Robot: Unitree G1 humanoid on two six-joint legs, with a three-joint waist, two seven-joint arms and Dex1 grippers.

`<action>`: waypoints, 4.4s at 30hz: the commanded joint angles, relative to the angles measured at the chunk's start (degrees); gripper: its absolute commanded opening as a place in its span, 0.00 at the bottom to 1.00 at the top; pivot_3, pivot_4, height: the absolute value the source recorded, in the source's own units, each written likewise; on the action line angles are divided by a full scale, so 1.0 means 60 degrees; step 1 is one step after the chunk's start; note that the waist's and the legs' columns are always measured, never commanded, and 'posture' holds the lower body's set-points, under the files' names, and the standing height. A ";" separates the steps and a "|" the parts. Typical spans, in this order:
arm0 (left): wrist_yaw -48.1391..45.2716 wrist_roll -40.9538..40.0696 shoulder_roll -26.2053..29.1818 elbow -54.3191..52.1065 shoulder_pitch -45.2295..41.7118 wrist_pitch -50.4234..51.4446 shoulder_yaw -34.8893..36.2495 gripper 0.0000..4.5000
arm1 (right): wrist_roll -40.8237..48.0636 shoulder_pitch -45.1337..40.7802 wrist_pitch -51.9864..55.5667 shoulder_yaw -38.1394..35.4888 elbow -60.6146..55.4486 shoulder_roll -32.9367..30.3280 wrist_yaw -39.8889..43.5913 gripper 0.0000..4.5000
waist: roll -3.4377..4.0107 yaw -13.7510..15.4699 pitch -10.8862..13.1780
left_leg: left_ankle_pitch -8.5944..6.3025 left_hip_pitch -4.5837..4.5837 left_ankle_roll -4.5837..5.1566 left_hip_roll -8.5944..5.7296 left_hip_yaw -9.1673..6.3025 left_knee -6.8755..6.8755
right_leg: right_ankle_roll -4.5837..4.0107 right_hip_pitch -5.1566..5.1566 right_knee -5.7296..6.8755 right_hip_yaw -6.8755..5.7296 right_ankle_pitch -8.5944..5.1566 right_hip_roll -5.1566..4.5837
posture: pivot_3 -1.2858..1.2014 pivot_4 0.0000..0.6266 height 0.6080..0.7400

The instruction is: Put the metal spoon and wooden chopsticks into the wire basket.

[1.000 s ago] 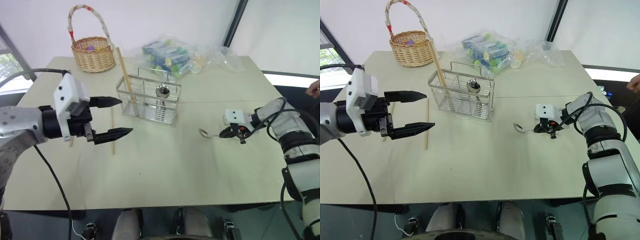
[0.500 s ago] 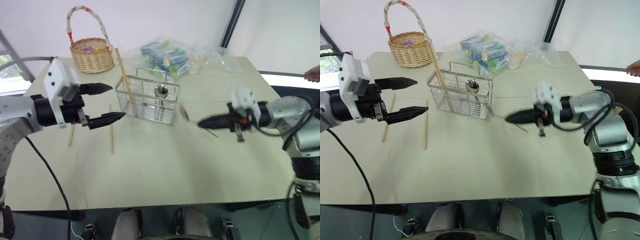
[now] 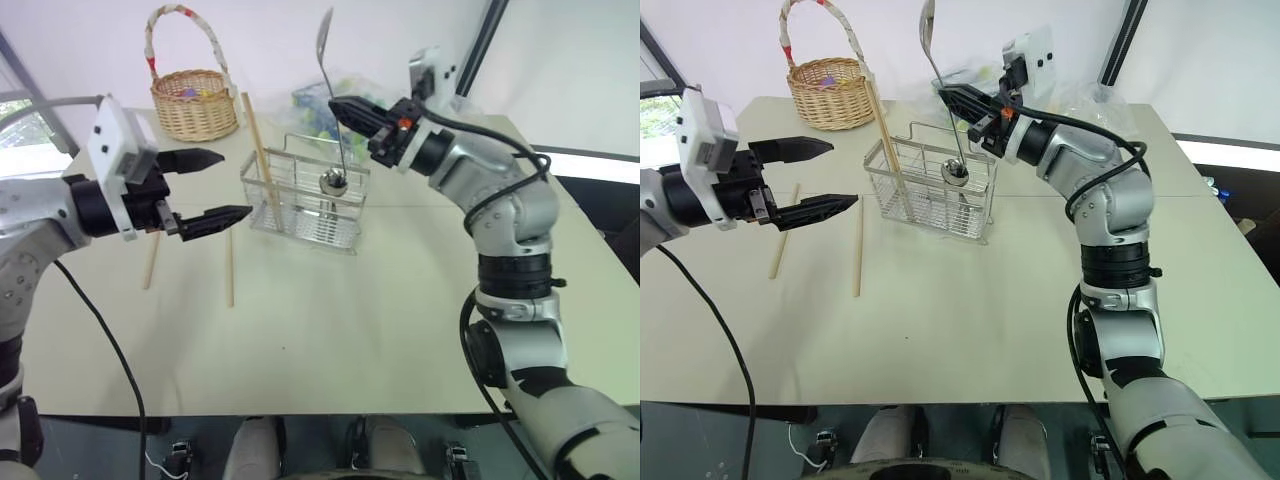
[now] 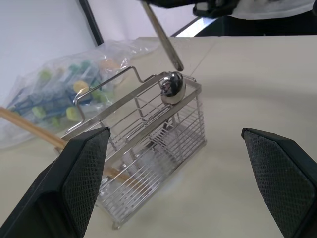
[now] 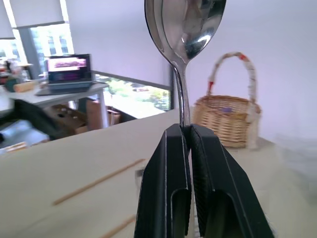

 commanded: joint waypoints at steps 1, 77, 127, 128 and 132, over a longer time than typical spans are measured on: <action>0.0161 0.0093 -0.0060 -0.0120 -0.0179 -0.0152 0.0198 1.00 | -0.0352 -0.0605 -0.0945 -0.0164 0.0751 0.0130 -0.0232 0.01 | -0.0001 -0.0037 0.0000 | 0.0000 -0.0006 0.0001 -0.0003 0.0008 0.0001 | 0.0000 -0.0001 0.0015 0.0000 -0.0001 -0.0004 | 0.52 0.24 0.14; 0.6736 0.5732 -0.3268 1.4378 -0.6110 -0.1211 -0.0147 0.01 | 0.4872 0.6214 0.2228 -0.1878 -0.7294 -0.5256 0.1565 1.00 | -0.0124 0.0055 -0.0060 | -0.0032 0.0037 0.0049 0.0018 -0.0041 -0.0020 | 0.0027 0.0131 -0.0114 -0.0068 -0.0015 -0.0020 | 0.52 0.24 0.14; 0.5255 0.2768 -0.5831 0.7103 -0.5867 -0.2648 0.0656 1.00 | 0.5927 0.6367 0.2201 -0.2128 -0.7167 -0.5338 -0.0339 1.00 | -0.0097 0.0050 -0.0061 | -0.0036 0.0046 0.0062 0.0014 -0.0055 -0.0016 | 0.0033 0.0170 -0.0136 -0.0088 -0.0010 -0.0003 | 0.52 0.24 0.14; 0.5336 0.2755 -0.5431 0.7115 -0.6030 -0.2264 0.0747 1.00 | 0.5884 0.6314 0.2183 -0.2049 -0.7117 -0.5315 -0.0324 1.00 | -0.0097 0.0050 -0.0059 | -0.0036 0.0045 0.0062 0.0014 -0.0055 -0.0016 | 0.0033 0.0169 -0.0135 -0.0088 -0.0010 -0.0004 | 0.52 0.24 0.14; 0.5460 0.3219 -0.4210 0.7658 -0.6277 -0.0713 0.0385 1.00 | 0.5830 0.6219 0.2166 -0.1890 -0.7038 -0.5250 -0.0274 1.00 | -0.0090 0.0050 -0.0062 | -0.0036 0.0049 0.0063 0.0012 -0.0055 -0.0019 | 0.0033 0.0171 -0.0136 -0.0088 -0.0011 -0.0002 | 0.52 0.24 0.14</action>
